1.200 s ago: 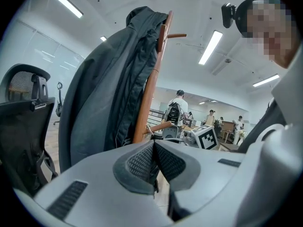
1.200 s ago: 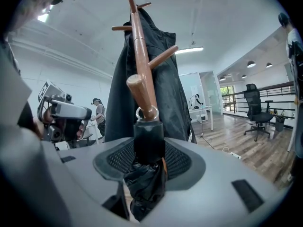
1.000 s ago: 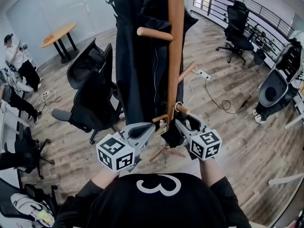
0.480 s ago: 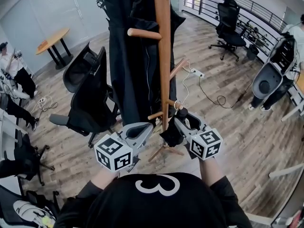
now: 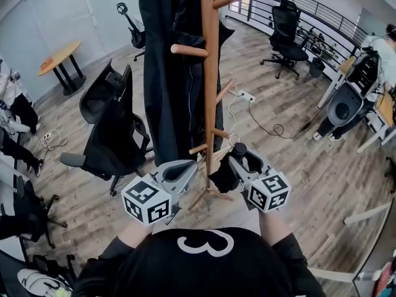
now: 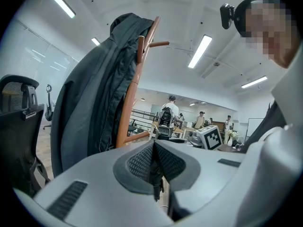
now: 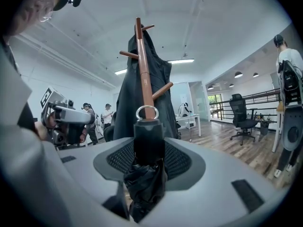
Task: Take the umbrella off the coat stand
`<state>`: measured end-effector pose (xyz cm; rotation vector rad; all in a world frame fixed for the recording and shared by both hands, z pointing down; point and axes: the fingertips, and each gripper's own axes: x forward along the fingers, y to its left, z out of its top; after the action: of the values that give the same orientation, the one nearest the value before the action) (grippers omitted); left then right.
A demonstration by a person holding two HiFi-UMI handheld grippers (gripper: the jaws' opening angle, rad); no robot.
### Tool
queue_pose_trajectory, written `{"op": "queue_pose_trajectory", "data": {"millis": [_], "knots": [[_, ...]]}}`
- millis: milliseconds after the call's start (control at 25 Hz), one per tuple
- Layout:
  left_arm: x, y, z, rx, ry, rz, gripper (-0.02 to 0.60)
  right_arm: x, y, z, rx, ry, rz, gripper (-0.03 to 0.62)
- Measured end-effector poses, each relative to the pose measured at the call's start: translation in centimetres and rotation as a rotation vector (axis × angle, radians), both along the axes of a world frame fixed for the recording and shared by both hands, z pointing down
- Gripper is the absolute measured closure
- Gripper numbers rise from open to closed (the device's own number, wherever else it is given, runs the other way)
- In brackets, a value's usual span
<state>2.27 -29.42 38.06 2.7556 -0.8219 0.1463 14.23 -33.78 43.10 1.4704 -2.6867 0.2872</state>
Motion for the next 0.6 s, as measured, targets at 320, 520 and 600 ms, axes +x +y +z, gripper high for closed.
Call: {"op": "queue_pose_trajectory", "data": {"millis": [320, 520, 600], "knots": [[-0.3, 2.8, 0.1, -0.01, 0.02, 0.072, 0.565, -0.4, 4.8, -1.3, 0.025, 0.003, 0.059, 0.396], [-1.1, 4.4, 0.6, -0.021, 0.026, 0.106, 0.565, -1.4, 7.8, -1.5, 0.016, -0.023, 0.08, 0.396], [-1.3, 5.2, 0.8, -0.027, 0.029, 0.123, 0.565, -1.9, 9.1, -1.6, 0.013, -0.022, 0.089, 0.396]]}}
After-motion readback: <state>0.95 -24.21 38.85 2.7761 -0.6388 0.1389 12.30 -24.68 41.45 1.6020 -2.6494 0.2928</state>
